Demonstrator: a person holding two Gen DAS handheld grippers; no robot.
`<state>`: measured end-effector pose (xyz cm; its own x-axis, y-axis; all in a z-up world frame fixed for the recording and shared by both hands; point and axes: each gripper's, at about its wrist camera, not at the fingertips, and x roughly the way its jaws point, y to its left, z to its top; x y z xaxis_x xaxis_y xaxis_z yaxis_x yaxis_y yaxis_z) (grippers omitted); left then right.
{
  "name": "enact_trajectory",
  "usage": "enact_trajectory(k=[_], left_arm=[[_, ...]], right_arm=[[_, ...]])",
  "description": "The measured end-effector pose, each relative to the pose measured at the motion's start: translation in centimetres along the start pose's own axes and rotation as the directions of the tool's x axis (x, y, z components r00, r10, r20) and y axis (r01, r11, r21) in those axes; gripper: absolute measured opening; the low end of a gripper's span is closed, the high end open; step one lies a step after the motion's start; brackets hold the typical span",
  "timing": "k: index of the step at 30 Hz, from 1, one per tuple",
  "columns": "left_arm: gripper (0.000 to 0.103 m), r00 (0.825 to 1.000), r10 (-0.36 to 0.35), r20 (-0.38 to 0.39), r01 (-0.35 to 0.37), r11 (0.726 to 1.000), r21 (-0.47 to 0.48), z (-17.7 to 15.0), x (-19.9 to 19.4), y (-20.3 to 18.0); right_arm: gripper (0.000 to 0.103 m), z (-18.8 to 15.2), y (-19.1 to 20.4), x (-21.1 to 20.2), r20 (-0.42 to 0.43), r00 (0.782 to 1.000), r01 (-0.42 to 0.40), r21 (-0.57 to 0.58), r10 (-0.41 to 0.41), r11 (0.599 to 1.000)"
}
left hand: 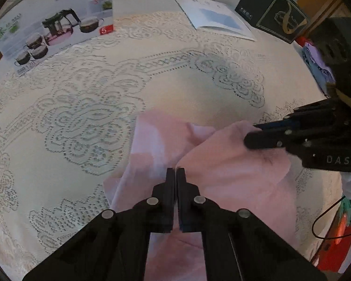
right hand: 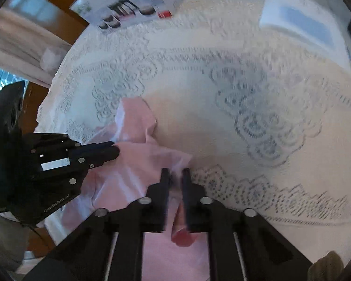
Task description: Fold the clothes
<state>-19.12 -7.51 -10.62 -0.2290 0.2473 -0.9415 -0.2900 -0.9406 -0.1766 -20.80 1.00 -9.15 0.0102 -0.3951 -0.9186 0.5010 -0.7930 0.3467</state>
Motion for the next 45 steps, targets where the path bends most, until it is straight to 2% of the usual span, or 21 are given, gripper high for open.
enact_trajectory(k=[3, 7, 10, 12, 17, 18, 20, 21, 22, 24, 28, 32, 33, 34, 35, 36, 37, 38, 42, 44, 45], left_arm=[[0.0, 0.998, 0.018, 0.066, -0.017, 1.0, -0.01, -0.8, -2.5, 0.2], [0.001, 0.988, 0.01, 0.154, -0.01, 1.0, 0.002, -3.6, -6.5, -0.1], [0.001, 0.992, -0.007, 0.126, 0.005, 1.0, 0.02, -7.2, -7.7, -0.7], [0.001, 0.995, -0.009, 0.095, 0.006, 0.999, 0.035, -8.9, -7.5, -1.2], [0.001, 0.999, -0.037, -0.004, 0.037, 0.999, 0.026, -11.2, -6.0, -1.4], [0.004, 0.999, -0.047, -0.024, 0.047, 0.999, 0.013, -11.5, -5.7, -1.2], [0.015, 0.999, -0.048, 0.023, 0.049, 0.999, -0.022, -10.3, -6.9, -0.7], [0.03, 0.998, -0.047, 0.052, 0.049, 0.998, -0.039, -9.6, -7.5, -0.5], [0.045, 0.996, -0.045, 0.081, 0.05, 0.997, -0.055, -8.8, -8.1, -0.2], [0.052, 0.992, -0.061, 0.111, 0.069, 0.995, -0.076, -6.5, -8.2, 0.2], [0.052, 0.993, -0.101, 0.058, 0.106, 0.989, -0.103, -2.2, -4.6, 0.6], [0.052, 0.994, -0.111, -0.009, 0.11, 0.992, -0.069, -0.7, -1.2, -0.2], [0.047, 0.994, -0.106, -0.016, 0.105, 0.993, -0.055, -0.7, -0.8, -0.4], [0.016, 0.995, -0.1, -0.021, 0.099, 0.994, -0.042, -0.8, -0.4, -0.7], [0.0, 0.994, -0.103, -0.021, 0.102, 0.994, -0.036, -0.7, -0.2, -0.8], [0.001, 0.993, -0.115, -0.014, 0.114, 0.993, -0.038, -0.6, -0.2, -0.8], [0.001, 0.993, -0.119, -0.001, 0.119, 0.992, -0.038, -0.6, -0.5, -0.8], [0.001, 0.993, -0.116, 0.014, 0.116, 0.993, -0.028, -0.7, -1.0, -1.0], [0.001, 0.986, -0.143, 0.082, 0.138, 0.988, 0.073, -2.6, -4.8, -3.1], [0.001, 0.982, -0.183, 0.054, 0.175, 0.976, 0.133, -4.3, -5.6, -4.5], [0.007, 0.978, -0.21, 0.018, 0.204, 0.966, 0.16, -5.2, -5.6, -5.2]], right_arm=[[0.009, -1.1, 1.8, -3.5, 0.115, 0.993, 0.014, -0.071, -0.006, 0.997], [0.009, -4.8, 4.4, -7.1, 0.156, 0.986, -0.028, -0.185, 0.057, 0.982], [0.009, -8.0, 5.7, -7.1, 0.088, 0.989, -0.101, -0.222, 0.123, 0.97], [0.009, -10.0, 5.5, -6.8, 0.064, 0.991, -0.105, -0.205, 0.12, 0.973], [0.02, -10.8, 1.6, -6.9, 0.122, 0.988, -0.09, -0.011, 0.09, 0.996], [0.021, -10.7, 1.1, -7.1, 0.128, 0.988, -0.092, 0.008, 0.09, 0.996], [0.022, -10.1, 0.3, -7.2, 0.14, 0.987, -0.079, 0.038, 0.073, 0.996], [0.023, -9.7, 0.0, -7.3, 0.145, 0.988, -0.07, 0.054, 0.062, 0.996], [0.03, -9.2, -0.2, -7.2, 0.148, 0.987, -0.068, 0.063, 0.058, 0.996], [0.043, -8.1, -0.6, -7.0, 0.154, 0.987, -0.065, 0.082, 0.052, 0.994], [0.047, -6.4, -1.7, -5.6, 0.126, 0.99, -0.077, 0.14, 0.059, 0.987], [0.047, -5.2, -2.7, -4.1, 0.086, 0.995, -0.063, 0.182, 0.048, 0.981], [0.047, -5.0, -2.8, -3.8, 0.077, 0.996, -0.056, 0.175, 0.043, 0.983], [0.047, -4.6, -2.6, -3.4, 0.067, 0.997, -0.047, 0.162, 0.036, 0.986], [0.045, -4.3, -2.4, -3.0, 0.055, 0.998, -0.041, 0.141, 0.033, 0.989], [0.033, -4.1, -2.1, -2.7, 0.044, 0.999, -0.036, 0.121, 0.031, 0.992], [0.012, -3.8, -1.5, -2.2, 0.027, 0.999, -0.027, 0.087, 0.025, 0.996], [0.006, -3.6, -1.0, -1.8, 0.014, 1.0, -0.015, 0.061, 0.014, 0.998], [0.004, -3.9, -1.3, -3.5, 0.053, 0.998, 0.015, 0.057, -0.018, 0.998], [0.005, -5.1, -2.5, -4.6, 0.049, 0.998, 0.03, 0.075, -0.034, 0.997], [0.007, -5.8, -2.9, -4.5, 0.008, 0.999, 0.042, 0.077, -0.043, 0.996]])
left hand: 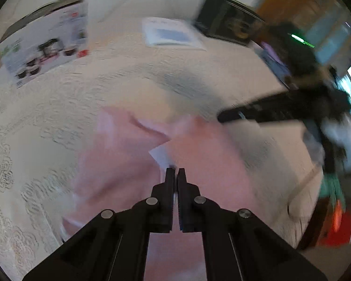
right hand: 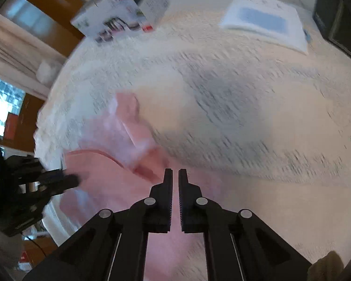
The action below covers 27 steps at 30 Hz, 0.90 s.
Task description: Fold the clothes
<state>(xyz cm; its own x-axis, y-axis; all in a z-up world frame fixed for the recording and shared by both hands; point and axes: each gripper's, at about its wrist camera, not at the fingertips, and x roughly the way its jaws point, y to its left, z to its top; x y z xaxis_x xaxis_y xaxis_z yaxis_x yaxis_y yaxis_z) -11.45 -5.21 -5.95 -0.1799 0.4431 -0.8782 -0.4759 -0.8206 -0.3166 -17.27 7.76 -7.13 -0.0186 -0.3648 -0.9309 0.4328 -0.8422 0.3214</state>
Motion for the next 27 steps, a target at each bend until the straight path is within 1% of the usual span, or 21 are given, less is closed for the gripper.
enact_trajectory(k=[1, 2, 3, 4, 5, 7, 9, 11, 13, 14, 15, 16, 18, 20, 21, 22, 24, 25, 26, 27], left_arm=[[0.02, 0.999, -0.013, -0.03, 0.014, 1.0, 0.018, -0.8, 0.4, -0.6], [0.025, 0.998, -0.021, -0.06, 0.023, 0.999, 0.034, -1.5, 0.9, -1.1], [0.028, 0.996, -0.029, -0.09, 0.034, 0.998, 0.05, -2.3, 1.3, -1.7], [0.028, 0.994, -0.037, -0.104, 0.042, 0.998, 0.047, -3.0, 1.4, -1.8], [0.028, 0.993, -0.035, -0.11, 0.039, 0.999, 0.034, -3.4, 1.4, -1.6], [0.028, 0.996, -0.012, -0.087, 0.011, 1.0, -0.013, -3.7, 0.5, -0.6], [0.028, 0.997, 0.054, -0.051, -0.057, 0.996, -0.069, -3.3, -0.6, 1.1], [0.028, 0.992, 0.123, -0.027, -0.125, 0.985, -0.115, -3.1, -1.5, 2.6], [0.028, 0.979, 0.202, -0.022, -0.203, 0.968, -0.149, -3.0, -1.7, 4.3], [0.028, 0.971, 0.237, -0.025, -0.238, 0.957, -0.166, -3.0, -1.6, 5.2], [0.028, 0.967, 0.252, -0.038, -0.255, 0.95, -0.18, -3.2, -1.3, 5.9], [0.028, 0.964, 0.262, -0.055, -0.267, 0.944, -0.194, -3.4, -1.0, 6.6], [0.028, 0.956, 0.279, -0.087, -0.292, 0.931, -0.22, -3.7, -0.3, 7.9], [0.028, 0.948, 0.296, -0.12, -0.317, 0.916, -0.244, -4.1, 0.4, 9.3], [0.028, 0.952, 0.284, -0.114, -0.304, 0.918, -0.256, -4.1, 0.1, 9.6], [0.028, 0.959, 0.266, -0.102, -0.284, 0.921, -0.268, -4.1, -0.4, 9.8], [0.028, 0.968, 0.245, -0.054, -0.25, 0.927, -0.28, -3.4, -1.8, 10.1], [0.029, 0.971, 0.238, -0.02, -0.234, 0.93, -0.284, -2.7, -2.7, 10.2], [0.033, 0.973, 0.231, 0.014, -0.218, 0.933, -0.287, -2.0, -3.7, 10.4], [0.046, 0.971, 0.235, 0.04, -0.214, 0.936, -0.28, -1.0, -4.2, 10.6]], right_arm=[[0.009, -0.7, -0.4, 0.2, -0.031, 0.999, 0.02, 0.005, -0.02, 1.0], [0.009, -1.2, -0.6, 0.1, -0.032, 0.999, 0.031, 0.001, -0.031, 1.0], [0.009, -1.7, -0.8, 0.0, -0.032, 0.999, 0.042, -0.003, -0.042, 0.999], [0.009, -2.2, -1.0, -0.1, -0.032, 0.998, 0.053, -0.007, -0.054, 0.999], [0.009, -2.3, -1.0, -0.7, -0.008, 0.999, 0.031, 0.003, -0.031, 1.0], [0.009, -1.9, -0.3, -1.9, 0.051, 0.999, -0.015, 0.001, 0.015, 1.0], [0.009, -1.0, 1.4, -2.7, 0.092, 0.994, -0.056, -0.038, 0.06, 0.998], [0.009, -0.1, 3.4, -2.9, 0.11, 0.99, -0.083, -0.088, 0.093, 0.993], [0.009, 0.6, 5.1, -2.1, 0.096, 0.986, -0.12, -0.133, 0.133, 0.984], [0.009, 1.0, 5.8, -1.3, 0.081, 0.983, -0.151, -0.149, 0.164, 0.977], [0.009, 1.3, 6.3, -0.4, 0.064, 0.981, -0.169, -0.159, 0.181, 0.973], [0.009, 1.5, 6.6, 1.0, 0.042, 0.985, -0.16, -0.17, 0.169, 0.972], [0.011, 1.8, 5.2, 3.2, -0.019, 0.997, -0.076, -0.115, 0.074, 0.991], [0.011, 1.9, 3.2, 4.9, -0.073, 0.997, 0.006, -0.05, -0.01, 0.999], [0.011, 1.9, 2.6, 4.7, -0.067, 0.998, 0.012, -0.038, -0.014, 0.999], [0.013, 2.0, 2.2, 4.0, -0.052, 0.999, 0.004, -0.038, -0.006, 0.999], [0.015, 2.6, 2.4, 2.1, -0.004, 1.0, -0.007, -0.065, 0.007, 0.998], [0.024, 3.3, 2.8, 1.5, 0.017, 1.0, -0.023, -0.076, 0.024, 0.997], [0.034, 4.0, 3.2, 0.8, 0.038, 0.998, -0.038, -0.087, 0.041, 0.995], [0.055, 4.7, 3.6, 0.2, 0.059, 0.997, -0.053, -0.098, 0.059, 0.994]])
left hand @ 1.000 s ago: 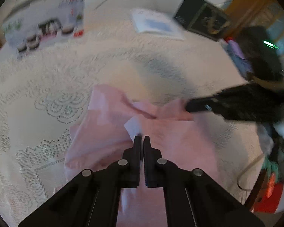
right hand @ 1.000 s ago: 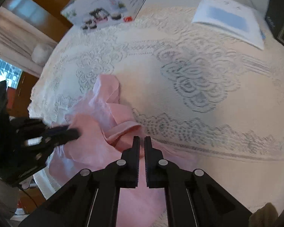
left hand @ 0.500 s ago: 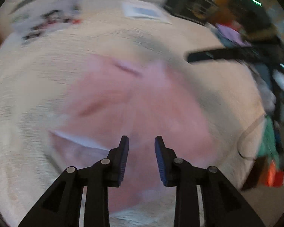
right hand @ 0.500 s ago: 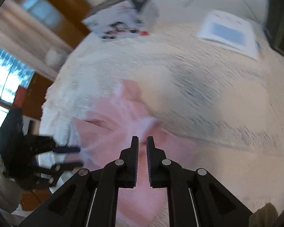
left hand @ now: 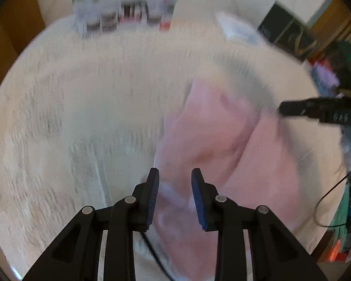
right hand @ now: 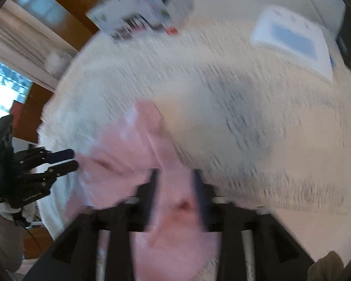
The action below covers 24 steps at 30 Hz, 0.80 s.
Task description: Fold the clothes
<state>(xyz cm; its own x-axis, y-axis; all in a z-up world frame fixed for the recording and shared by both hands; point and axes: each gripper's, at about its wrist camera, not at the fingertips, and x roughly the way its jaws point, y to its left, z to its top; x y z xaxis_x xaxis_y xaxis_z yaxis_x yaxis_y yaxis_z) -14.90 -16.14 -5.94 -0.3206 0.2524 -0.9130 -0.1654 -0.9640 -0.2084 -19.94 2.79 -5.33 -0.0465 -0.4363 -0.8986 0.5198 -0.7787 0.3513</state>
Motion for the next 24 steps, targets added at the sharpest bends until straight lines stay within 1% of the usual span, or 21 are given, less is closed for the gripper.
enact_trajectory(k=[1, 2, 3, 6, 9, 11, 12, 14, 15, 16, 17, 18, 19, 21, 24], left_arm=[[0.055, 1.0, -0.001, 0.025, 0.001, 1.0, 0.01, 1.2, -0.3, 0.0], [0.055, 0.999, 0.001, 0.032, -0.002, 1.0, 0.021, 1.8, 0.1, -0.2], [0.055, 1.0, -0.001, 0.023, 0.0, 0.999, 0.037, 2.6, 0.8, -0.2], [0.055, 1.0, -0.02, -0.021, 0.022, 0.997, 0.075, 4.2, 4.2, -1.1], [0.055, 0.998, -0.038, -0.045, 0.042, 0.993, 0.107, 5.5, 6.5, -1.8], [0.055, 0.997, -0.054, -0.048, 0.06, 0.99, 0.13, 6.1, 7.2, -2.3], [0.055, 0.997, -0.061, -0.055, 0.068, 0.988, 0.139, 6.5, 7.8, -2.5], [0.054, 0.994, -0.08, -0.07, 0.09, 0.986, 0.144, 7.1, 8.8, -2.8], [0.038, 0.991, -0.108, -0.077, 0.117, 0.984, 0.136, 7.3, 9.2, -2.9], [0.003, 0.989, -0.125, -0.083, 0.135, 0.982, 0.132, 7.4, 9.6, -3.1], [0.001, 0.987, -0.128, -0.096, 0.14, 0.981, 0.131, 7.4, 9.9, -3.2], [0.001, 0.987, -0.119, -0.105, 0.133, 0.982, 0.137, 7.3, 10.1, -3.3], [0.0, 0.988, -0.116, -0.104, 0.13, 0.981, 0.145, 7.1, 10.1, -3.4], [0.0, 0.989, -0.115, -0.089, 0.127, 0.981, 0.145, 6.7, 9.2, -3.4], [0.0, 0.991, -0.131, -0.014, 0.131, 0.976, 0.174, 5.6, 5.5, -4.0]], right_arm=[[0.064, 1.0, 0.1, 0.1, 0.012, 1.0, -0.015, -0.002, 0.015, 1.0], [0.064, 1.9, 0.3, 0.4, 0.017, 1.0, -0.018, -0.001, 0.018, 1.0], [0.064, 2.6, 0.4, 1.1, 0.007, 1.0, -0.014, 0.0, 0.014, 1.0], [0.064, 3.7, 0.8, 3.2, -0.045, 0.999, 0.012, -0.007, -0.012, 1.0], [0.063, 3.2, 1.2, 4.8, -0.085, 0.996, 0.027, -0.06, -0.032, 0.998], [0.063, 2.9, 1.5, 5.7, -0.101, 0.994, 0.036, -0.087, -0.045, 0.996], [0.063, 2.8, 1.6, 6.2, -0.108, 0.993, 0.04, -0.097, -0.051, 0.994], [0.052, 2.5, 1.1, 7.1, -0.128, 0.991, 0.03, -0.096, -0.042, 0.995], [0.037, 2.3, 0.9, 7.5, -0.144, 0.989, 0.021, -0.093, -0.035, 0.995], [0.027, 2.1, 1.0, 7.8, -0.145, 0.988, 0.029, -0.105, -0.045, 0.994], [0.022, 1.9, 1.0, 8.0, -0.146, 0.988, 0.038, -0.119, -0.055, 0.992], [0.008, 1.8, 0.7, 7.7, -0.132, 0.99, 0.033, -0.111, -0.048, 0.993], [0.006, 1.7, 0.5, 7.3, -0.119, 0.992, 0.027, -0.103, -0.04, 0.994], [0.006, 1.5, -0.1, 6.3, -0.083, 0.996, 0.004, -0.09, -0.012, 0.996], [0.006, 0.5, 0.0, 2.8, 0.006, 0.998, -0.056, -0.11, 0.057, 0.992]])
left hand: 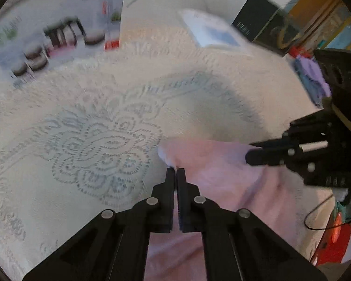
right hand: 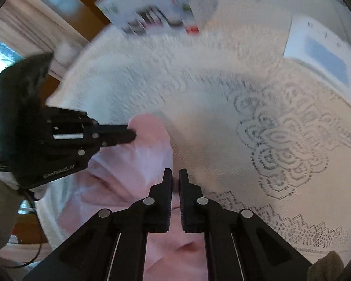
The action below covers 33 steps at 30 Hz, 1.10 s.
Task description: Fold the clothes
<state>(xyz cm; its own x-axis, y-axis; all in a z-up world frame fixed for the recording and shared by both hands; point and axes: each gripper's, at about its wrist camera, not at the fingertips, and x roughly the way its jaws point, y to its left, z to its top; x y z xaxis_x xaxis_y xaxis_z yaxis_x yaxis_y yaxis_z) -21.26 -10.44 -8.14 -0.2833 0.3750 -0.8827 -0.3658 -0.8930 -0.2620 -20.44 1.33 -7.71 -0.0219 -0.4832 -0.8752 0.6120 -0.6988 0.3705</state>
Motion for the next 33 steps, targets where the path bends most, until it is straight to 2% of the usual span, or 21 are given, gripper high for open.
enact_trajectory(k=[4, 6, 8, 9, 12, 14, 15, 17, 19, 20, 21, 23, 24, 25, 29, 32, 33], left_arm=[[0.0, 0.992, 0.001, 0.123, -0.011, 0.996, 0.083, -2.6, -6.3, -3.5], [0.0, 0.989, -0.008, 0.147, -0.01, 0.992, 0.122, -4.2, -7.8, -5.2], [0.0, 0.992, -0.04, 0.123, 0.022, 0.99, 0.139, -6.6, -8.5, -6.8], [0.001, 0.995, -0.054, 0.086, 0.04, 0.988, 0.15, -7.7, -8.1, -7.6], [0.001, 0.998, -0.035, -0.048, 0.042, 0.985, 0.165, -10.7, -5.4, -9.0], [0.001, 0.997, -0.011, -0.072, 0.019, 0.992, 0.122, -11.0, -4.3, -8.5], [0.002, 0.998, 0.005, -0.064, 0.0, 0.996, 0.087, -10.6, -4.0, -7.7], [0.011, 0.999, 0.021, -0.038, -0.021, 1.0, -0.005, -9.0, -4.1, -5.5], [0.045, 0.999, 0.041, -0.016, -0.042, 0.997, -0.063, -7.3, -4.1, -3.7], [0.05, 0.999, 0.04, -0.005, -0.04, 0.996, -0.083, -6.2, -3.9, -2.6], [0.051, 1.0, 0.031, -0.004, -0.031, 0.995, -0.095, -5.2, -3.7, -1.9], [0.051, 1.0, 0.012, -0.01, -0.013, 0.995, -0.103, -3.0, -2.8, -0.7], [0.051, 1.0, 0.002, -0.016, -0.004, 0.995, -0.098, -2.1, -2.1, -0.2], [0.051, 1.0, -0.008, -0.022, 0.006, 0.996, -0.092, -1.1, -1.3, 0.2], [0.051, 0.996, -0.056, -0.073, 0.049, 0.994, -0.098, 1.3, 1.7, 1.3], [0.051, 0.991, -0.063, -0.122, 0.052, 0.995, -0.086, 2.3, 4.3, 1.8], [0.051, 0.989, -0.062, -0.137, 0.051, 0.995, -0.084, 2.4, 5.0, 1.9]], right_arm=[[0.005, -2.9, 2.3, -4.1, 0.082, 0.994, -0.063, -0.094, 0.071, 0.994], [0.005, -5.1, 3.5, -5.7, 0.099, 0.992, -0.065, -0.14, 0.079, 0.988], [0.006, -7.3, 3.6, -6.6, 0.074, 0.993, -0.079, -0.144, 0.09, 0.986], [0.006, -8.0, 3.4, -6.6, 0.06, 0.994, -0.08, -0.122, 0.088, 0.989], [0.007, -9.4, 2.1, -6.5, 0.038, 0.998, -0.043, -0.063, 0.046, 0.997], [0.007, -9.1, 1.3, -6.3, 0.048, 0.997, -0.056, -0.007, 0.057, 0.998], [0.007, -8.9, 0.8, -6.3, 0.056, 0.996, -0.065, 0.026, 0.063, 0.998], [0.008, -8.1, -0.3, -6.0, 0.062, 0.996, -0.074, 0.093, 0.068, 0.993], [0.009, -6.7, -0.4, -5.6, 0.057, 0.996, -0.068, 0.118, 0.062, 0.991], [0.009, -6.1, -0.5, -5.5, 0.055, 0.997, -0.065, 0.129, 0.058, 0.989], [0.011, -5.4, -0.5, -5.3, 0.052, 0.997, -0.062, 0.141, 0.055, 0.988], [0.03, -3.0, -0.1, -3.9, 0.039, 0.998, -0.051, 0.138, 0.046, 0.989], [0.051, -2.1, 0.2, -3.1, 0.023, 0.999, -0.033, 0.13, 0.03, 0.991], [0.059, -1.1, 0.4, -2.3, 0.008, 1.0, -0.016, 0.122, 0.015, 0.992], [0.059, 1.2, 0.6, 1.4, -0.095, 0.994, 0.059, 0.084, -0.051, 0.995], [0.058, 1.4, 0.5, 2.7, -0.126, 0.99, 0.078, 0.054, -0.07, 0.995], [0.053, 1.5, 0.5, 3.2, -0.135, 0.988, 0.081, 0.045, -0.074, 0.996]])
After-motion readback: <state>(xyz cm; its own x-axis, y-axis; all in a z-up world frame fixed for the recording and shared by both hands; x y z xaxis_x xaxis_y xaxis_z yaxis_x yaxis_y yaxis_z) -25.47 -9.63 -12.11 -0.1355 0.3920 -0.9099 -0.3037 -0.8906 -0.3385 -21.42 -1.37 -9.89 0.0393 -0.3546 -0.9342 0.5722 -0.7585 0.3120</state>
